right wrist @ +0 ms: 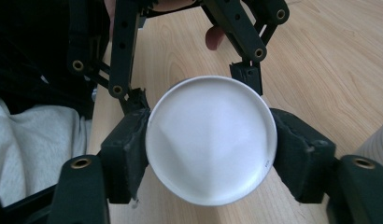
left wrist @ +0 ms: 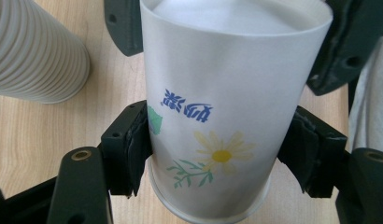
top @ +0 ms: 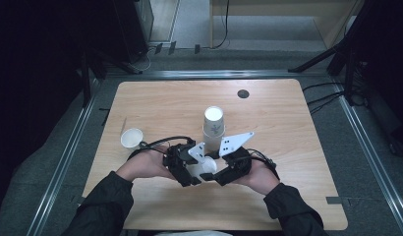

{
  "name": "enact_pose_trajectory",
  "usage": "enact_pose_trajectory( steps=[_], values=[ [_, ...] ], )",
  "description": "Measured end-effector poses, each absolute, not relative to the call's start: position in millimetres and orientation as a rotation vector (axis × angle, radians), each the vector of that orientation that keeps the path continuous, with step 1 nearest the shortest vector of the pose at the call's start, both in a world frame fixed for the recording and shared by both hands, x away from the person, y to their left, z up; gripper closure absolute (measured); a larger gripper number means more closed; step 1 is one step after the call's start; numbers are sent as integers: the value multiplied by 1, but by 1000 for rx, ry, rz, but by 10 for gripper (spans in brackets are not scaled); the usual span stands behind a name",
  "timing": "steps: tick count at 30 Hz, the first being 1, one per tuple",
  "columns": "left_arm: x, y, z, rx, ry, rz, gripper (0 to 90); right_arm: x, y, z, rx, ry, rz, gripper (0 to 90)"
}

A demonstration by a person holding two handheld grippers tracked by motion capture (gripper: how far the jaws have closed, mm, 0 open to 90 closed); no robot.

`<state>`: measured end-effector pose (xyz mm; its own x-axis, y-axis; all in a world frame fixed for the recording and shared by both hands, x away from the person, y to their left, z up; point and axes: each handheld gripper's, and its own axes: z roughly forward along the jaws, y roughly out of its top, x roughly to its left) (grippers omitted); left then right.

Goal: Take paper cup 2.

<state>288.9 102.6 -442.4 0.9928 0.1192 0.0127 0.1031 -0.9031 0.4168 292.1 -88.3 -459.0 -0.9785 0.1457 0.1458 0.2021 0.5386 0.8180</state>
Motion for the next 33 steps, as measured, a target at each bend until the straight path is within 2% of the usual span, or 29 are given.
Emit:
enact_pose_trajectory(
  steps=[6,7,9,26,28,33],
  values=[
    [289,103,-443,2689,167,53,275,291,-87,-457,-293,-2721,-1439,357],
    [290,104,-442,2676,179,60,252,291,-87,-456,-284,-2730,-1443,356],
    [292,106,-440,2657,210,66,129,291,-90,-453,-294,-2728,-1458,355],
    [293,131,-436,2433,328,24,123,295,-121,-427,-358,-2623,-1659,355],
    [291,133,-435,2392,321,44,123,294,-122,-425,-350,-2608,-1679,355],
    [288,137,-436,2261,336,-7,133,293,-120,-421,-342,-2559,-1712,355]
  ],
)
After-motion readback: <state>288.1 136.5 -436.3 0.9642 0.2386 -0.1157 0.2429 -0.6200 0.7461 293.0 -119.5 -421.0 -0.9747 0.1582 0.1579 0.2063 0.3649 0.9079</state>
